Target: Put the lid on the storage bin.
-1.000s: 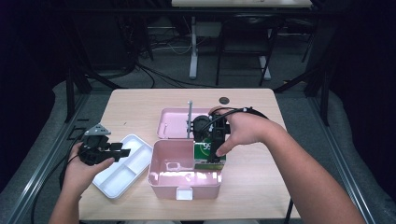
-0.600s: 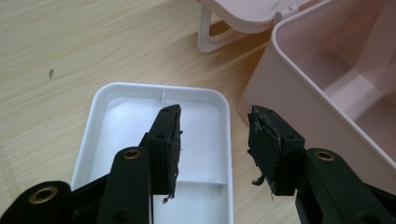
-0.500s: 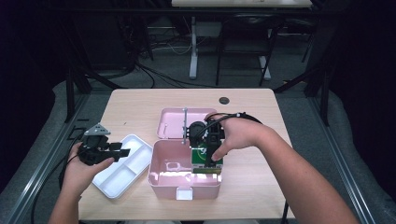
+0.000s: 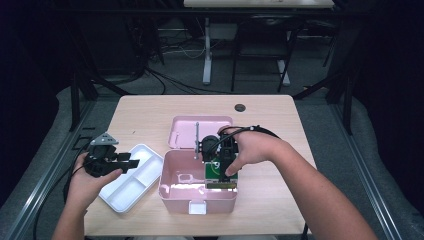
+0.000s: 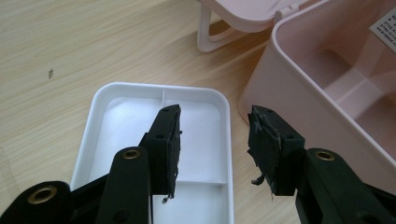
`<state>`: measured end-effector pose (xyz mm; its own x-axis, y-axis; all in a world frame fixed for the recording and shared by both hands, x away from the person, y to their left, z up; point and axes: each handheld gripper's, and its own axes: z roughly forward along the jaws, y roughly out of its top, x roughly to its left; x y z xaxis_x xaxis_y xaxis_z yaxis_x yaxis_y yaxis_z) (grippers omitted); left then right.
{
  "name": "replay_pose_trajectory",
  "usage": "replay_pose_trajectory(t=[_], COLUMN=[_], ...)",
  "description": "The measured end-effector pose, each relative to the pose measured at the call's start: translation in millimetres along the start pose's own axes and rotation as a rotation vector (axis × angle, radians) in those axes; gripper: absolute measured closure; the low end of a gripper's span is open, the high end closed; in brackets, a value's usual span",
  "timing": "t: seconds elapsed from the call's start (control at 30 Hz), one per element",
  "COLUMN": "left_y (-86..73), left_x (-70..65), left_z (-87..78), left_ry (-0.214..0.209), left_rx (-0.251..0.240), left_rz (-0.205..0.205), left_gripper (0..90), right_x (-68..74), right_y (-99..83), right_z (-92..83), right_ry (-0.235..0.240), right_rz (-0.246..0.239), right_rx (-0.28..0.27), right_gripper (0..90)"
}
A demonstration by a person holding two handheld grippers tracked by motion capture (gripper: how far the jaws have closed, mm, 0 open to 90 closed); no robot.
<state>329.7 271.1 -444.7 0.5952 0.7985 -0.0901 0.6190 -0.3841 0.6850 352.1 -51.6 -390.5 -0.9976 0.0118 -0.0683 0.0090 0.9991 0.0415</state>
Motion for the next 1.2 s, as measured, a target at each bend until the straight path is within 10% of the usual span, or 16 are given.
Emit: replay_pose_trajectory(t=[1.2], left_y=[-0.9], left_x=[1.6], left_z=[3.2], left_ry=[0.0], left_rx=[0.009], left_rz=[-0.005], left_gripper=[54.0], right_x=[-3.7], right_y=[-1.7], right_z=[51.7], right_ry=[0.028], right_rz=[0.039], right_rx=[-0.006], right_gripper=[16.0])
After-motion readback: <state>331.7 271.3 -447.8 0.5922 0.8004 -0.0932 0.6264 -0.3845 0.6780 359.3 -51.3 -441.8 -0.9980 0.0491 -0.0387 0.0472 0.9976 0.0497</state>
